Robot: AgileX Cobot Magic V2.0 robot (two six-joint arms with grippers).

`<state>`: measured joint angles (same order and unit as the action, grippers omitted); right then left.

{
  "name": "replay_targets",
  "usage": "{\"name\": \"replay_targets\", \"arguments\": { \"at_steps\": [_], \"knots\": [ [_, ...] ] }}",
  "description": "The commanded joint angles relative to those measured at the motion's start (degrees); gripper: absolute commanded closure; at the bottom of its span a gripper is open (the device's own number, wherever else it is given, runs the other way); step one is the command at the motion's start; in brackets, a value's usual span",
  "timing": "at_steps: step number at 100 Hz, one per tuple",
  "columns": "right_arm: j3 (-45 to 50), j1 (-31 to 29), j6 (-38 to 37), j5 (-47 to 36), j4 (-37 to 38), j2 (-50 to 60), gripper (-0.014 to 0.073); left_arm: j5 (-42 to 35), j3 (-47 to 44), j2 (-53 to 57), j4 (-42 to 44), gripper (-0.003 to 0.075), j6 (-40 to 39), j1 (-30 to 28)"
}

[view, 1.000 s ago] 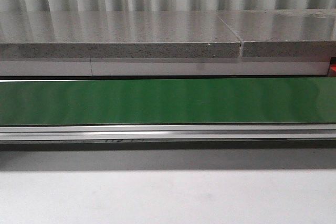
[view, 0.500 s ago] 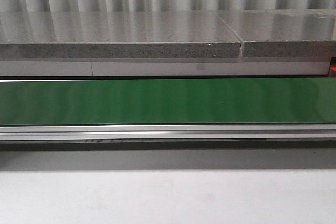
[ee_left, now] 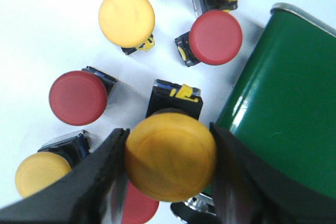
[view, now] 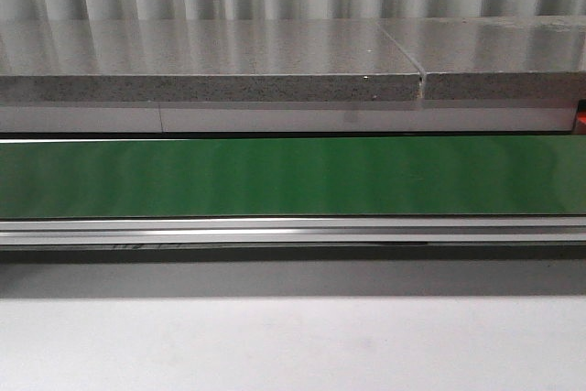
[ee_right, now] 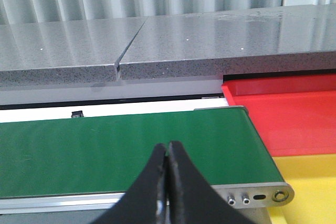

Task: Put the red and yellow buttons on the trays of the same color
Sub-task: 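Grasp a yellow-capped push button from the pile with the left gripper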

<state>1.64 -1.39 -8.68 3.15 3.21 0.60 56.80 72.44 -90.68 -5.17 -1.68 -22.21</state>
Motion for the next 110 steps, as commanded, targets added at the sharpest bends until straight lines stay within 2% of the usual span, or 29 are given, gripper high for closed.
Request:
{"name": "replay_targets", "arguments": {
  "at_steps": [1, 22, 37, 86, 93, 110],
  "knots": [
    [-1.1, 0.0, 0.0, -4.5, 0.6, 0.9, 0.066, 0.0, 1.7, 4.8, -0.3, 0.0588, 0.4, 2.1],
    [-1.1, 0.0, 0.0, -4.5, 0.6, 0.9, 0.066, 2.0, 1.7, 6.0, 0.0, 0.0587, 0.9, 8.7],
    [-1.1, 0.0, 0.0, -4.5, 0.6, 0.9, 0.066, 0.1, 1.7, 5.9, 0.0, 0.0587, 0.9, 12.4],
    [-1.1, 0.0, 0.0, -4.5, 0.6, 0.9, 0.066, 0.1, 1.7, 0.9, -0.2, 0.0573, 1.7, 13.4],
    [-1.1, 0.0, 0.0, -4.5, 0.6, 0.9, 0.066, 0.1, 1.7, 0.9, -1.1, 0.052, 2.9, 13.4],
    [-1.1, 0.0, 0.0, -4.5, 0.6, 0.9, 0.066, -0.8, 1.7, 0.9, -4.0, 0.025, 4.2, 13.4]
  ]
}}
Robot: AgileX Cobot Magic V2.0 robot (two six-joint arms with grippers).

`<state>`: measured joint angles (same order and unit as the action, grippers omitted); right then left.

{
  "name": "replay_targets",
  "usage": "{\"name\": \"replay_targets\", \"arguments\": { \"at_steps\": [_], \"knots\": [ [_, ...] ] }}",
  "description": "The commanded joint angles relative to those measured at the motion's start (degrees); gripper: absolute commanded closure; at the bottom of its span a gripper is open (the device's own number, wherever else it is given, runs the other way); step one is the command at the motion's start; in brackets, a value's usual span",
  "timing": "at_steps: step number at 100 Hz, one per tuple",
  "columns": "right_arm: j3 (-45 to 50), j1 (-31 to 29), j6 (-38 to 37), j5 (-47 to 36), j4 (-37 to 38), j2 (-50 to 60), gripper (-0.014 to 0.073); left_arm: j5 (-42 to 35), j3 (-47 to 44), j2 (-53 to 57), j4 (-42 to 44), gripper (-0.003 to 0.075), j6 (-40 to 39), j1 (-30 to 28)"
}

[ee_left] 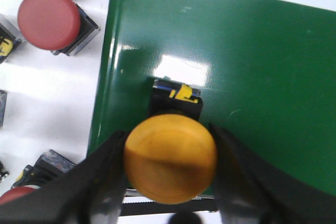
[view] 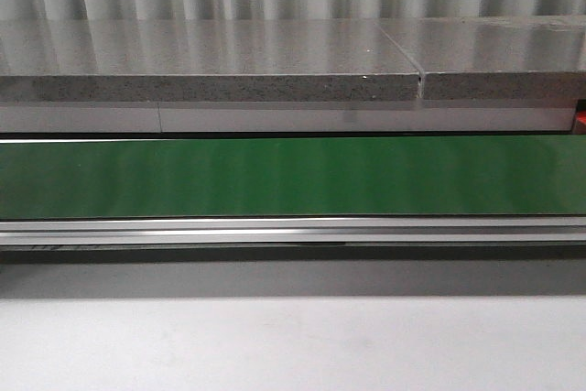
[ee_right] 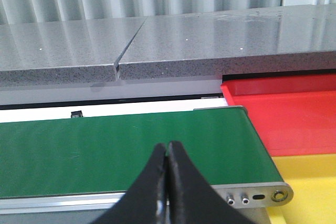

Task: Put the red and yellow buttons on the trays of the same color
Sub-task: 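Grasp a yellow-capped push button from the pile with the left gripper, then set the yellow button down on the green conveyor belt, open left gripper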

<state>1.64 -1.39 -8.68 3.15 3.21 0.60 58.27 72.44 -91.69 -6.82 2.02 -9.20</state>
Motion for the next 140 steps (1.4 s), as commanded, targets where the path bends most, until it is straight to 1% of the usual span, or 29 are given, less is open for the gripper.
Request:
{"name": "replay_targets", "arguments": {
  "at_steps": [1, 7, 11, 27, 37, 48, 58, 67, 86, 103, 140],
  "knots": [
    [-1.1, 0.0, 0.0, -4.5, 0.6, 0.9, 0.066, -2.4, 1.7, 2.0, -2.4, 0.0241, 0.5, 0.4],
    [-1.1, 0.0, 0.0, -4.5, 0.6, 0.9, 0.066, -3.0, 1.7, 2.0, -3.3, 0.0181, 0.5, 0.4],
    [-1.1, 0.0, 0.0, -4.5, 0.6, 0.9, 0.066, -3.6, 1.7, 2.0, -4.1, 0.0171, 0.5, 0.4],
    [-1.1, 0.0, 0.0, -4.5, 0.6, 0.9, 0.066, -6.5, 2.0, 2.7, -7.2, 0.0174, 0.1, 0.3],
    [-1.1, 0.0, 0.0, -4.5, 0.6, 0.9, 0.066, -7.1, 3.9, 3.0, -7.3, 0.0174, -2.7, -1.3],
    [-1.1, 0.0, 0.0, -4.5, 0.6, 0.9, 0.066, -6.6, 6.2, 3.0, -7.3, 0.0174, -5.7, -4.1],
    [-1.1, 0.0, 0.0, -4.5, 0.6, 0.9, 0.066, -5.3, 6.3, 2.9, -7.3, 0.0174, -8.0, -6.9],
    [-1.1, 0.0, 0.0, -4.5, 0.6, 0.9, 0.066, -3.5, 6.3, 1.4, -7.3, 0.0174, -8.3, -8.9],
    [-1.1, 0.0, 0.0, -4.5, 0.6, 0.9, 0.066, -2.9, 6.3, -2.4, -7.5, 0.0174, -9.0, -11.3],
    [-1.1, 0.0, 0.0, -4.5, 0.6, 0.9, 0.066, -3.6, 6.3, -6.1, -7.3, 0.0174, -11.0, -11.4],
    [-1.1, 0.0, 0.0, -4.5, 0.6, 0.9, 0.066, -8.8, 7.3, -11.8, -7.5, 0.0174, -13.3, -11.4]
  ]
}}
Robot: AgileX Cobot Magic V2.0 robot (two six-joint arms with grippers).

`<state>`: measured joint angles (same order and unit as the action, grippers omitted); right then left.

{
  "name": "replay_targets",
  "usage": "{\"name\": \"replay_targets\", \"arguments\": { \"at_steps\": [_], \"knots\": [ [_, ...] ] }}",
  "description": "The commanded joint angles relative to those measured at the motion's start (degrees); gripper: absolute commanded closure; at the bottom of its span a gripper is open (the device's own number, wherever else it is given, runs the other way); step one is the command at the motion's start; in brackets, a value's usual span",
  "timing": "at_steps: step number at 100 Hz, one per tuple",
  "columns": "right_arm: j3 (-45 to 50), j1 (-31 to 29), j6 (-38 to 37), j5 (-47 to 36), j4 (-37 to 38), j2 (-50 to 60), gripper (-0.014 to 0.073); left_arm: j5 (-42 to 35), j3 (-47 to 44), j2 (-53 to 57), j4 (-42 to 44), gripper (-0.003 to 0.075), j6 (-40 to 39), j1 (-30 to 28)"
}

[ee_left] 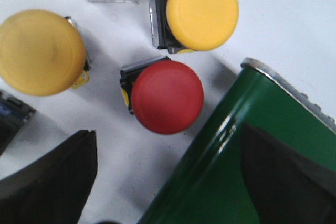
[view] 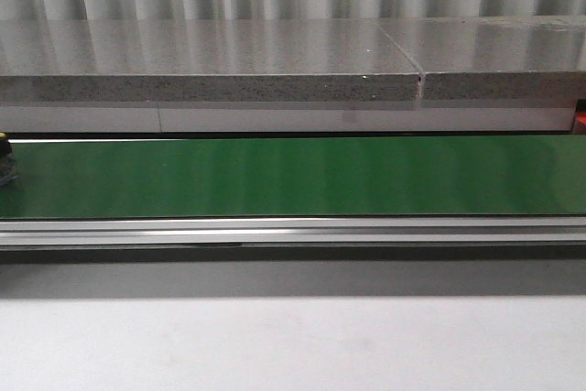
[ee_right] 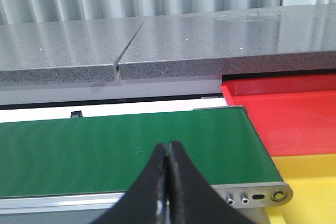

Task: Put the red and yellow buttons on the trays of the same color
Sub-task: 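Set the yellow button down on the green conveyor belt, open left gripper, then lower a red-capped push button onto the conveyor with the left gripper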

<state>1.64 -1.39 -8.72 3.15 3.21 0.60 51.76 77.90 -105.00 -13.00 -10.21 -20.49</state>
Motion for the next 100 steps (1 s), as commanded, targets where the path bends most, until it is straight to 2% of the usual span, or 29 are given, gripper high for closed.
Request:
{"name": "replay_targets", "arguments": {
  "at_steps": [1, 55, 63, 82, 100],
  "knots": [
    [-1.1, 0.0, 0.0, -4.5, 0.6, 0.9, 0.066, -2.6, 1.9, 1.3, -1.3, 0.0174, -1.3, -0.1],
    [-1.1, 0.0, 0.0, -4.5, 0.6, 0.9, 0.066, -6.3, 1.9, -2.0, -1.3, 0.0187, -2.2, -0.1],
    [-1.1, 0.0, 0.0, -4.5, 0.6, 0.9, 0.066, -6.4, 1.9, -2.0, -1.3, 0.0245, -2.2, -0.1],
    [-1.1, 0.0, 0.0, -4.5, 0.6, 0.9, 0.066, -6.5, 1.9, -2.0, -1.3, 0.0459, -2.2, 0.0],
    [-1.1, 0.0, 0.0, -4.5, 0.6, 0.9, 0.066, -6.6, 1.9, -1.3, -1.2, 0.0557, -2.2, 0.0]
  ]
}}
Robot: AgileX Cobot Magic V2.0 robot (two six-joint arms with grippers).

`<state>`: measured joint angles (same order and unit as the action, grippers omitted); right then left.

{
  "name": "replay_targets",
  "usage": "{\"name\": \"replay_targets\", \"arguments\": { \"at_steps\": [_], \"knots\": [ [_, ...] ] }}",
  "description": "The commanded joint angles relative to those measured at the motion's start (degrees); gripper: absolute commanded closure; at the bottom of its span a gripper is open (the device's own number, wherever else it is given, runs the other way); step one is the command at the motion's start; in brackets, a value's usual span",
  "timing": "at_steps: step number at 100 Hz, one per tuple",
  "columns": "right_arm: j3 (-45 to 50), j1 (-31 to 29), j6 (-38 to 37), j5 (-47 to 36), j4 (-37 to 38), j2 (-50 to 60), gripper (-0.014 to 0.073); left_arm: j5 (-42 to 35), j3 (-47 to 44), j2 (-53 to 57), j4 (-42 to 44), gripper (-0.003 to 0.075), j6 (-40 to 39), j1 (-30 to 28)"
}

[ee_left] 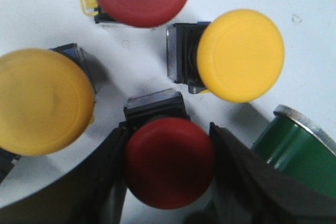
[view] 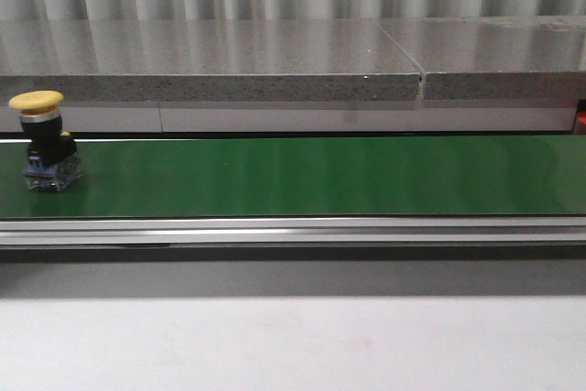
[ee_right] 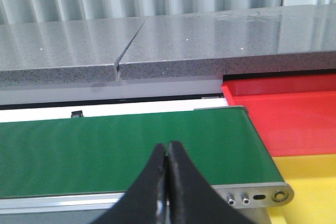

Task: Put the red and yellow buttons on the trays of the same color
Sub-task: 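Lower a red-capped push button onto the conveyor with the left gripper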

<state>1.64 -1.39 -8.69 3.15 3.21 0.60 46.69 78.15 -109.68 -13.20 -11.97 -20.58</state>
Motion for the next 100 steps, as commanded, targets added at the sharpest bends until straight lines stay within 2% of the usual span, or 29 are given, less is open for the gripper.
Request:
{"name": "replay_targets", "arguments": {
  "at_steps": [1, 38, 54, 64, 100],
  "knots": [
    [-1.1, 0.0, 0.0, -4.5, 0.6, 0.9, 0.066, -1.6, 1.6, 3.6, -1.0, 0.056, -0.3, 0.1],
    [-1.1, 0.0, 0.0, -4.5, 0.6, 0.9, 0.066, 3.0, 0.4, 13.4, -0.7, 0.0567, 6.5, 1.4],
    [-1.1, 0.0, 0.0, -4.5, 0.6, 0.9, 0.066, 1.6, -2.8, 19.7, -0.6, 0.0567, 7.0, 2.6],
    [-1.1, 0.0, 0.0, -4.5, 0.6, 0.9, 0.066, 3.3, -4.3, 22.6, -0.6, 0.0567, 7.3, 3.4],
    [-1.1, 0.0, 0.0, -4.5, 0.6, 0.9, 0.066, 5.4, -4.8, 20.9, -0.6, 0.0567, 8.4, 7.7]
  ]
}}
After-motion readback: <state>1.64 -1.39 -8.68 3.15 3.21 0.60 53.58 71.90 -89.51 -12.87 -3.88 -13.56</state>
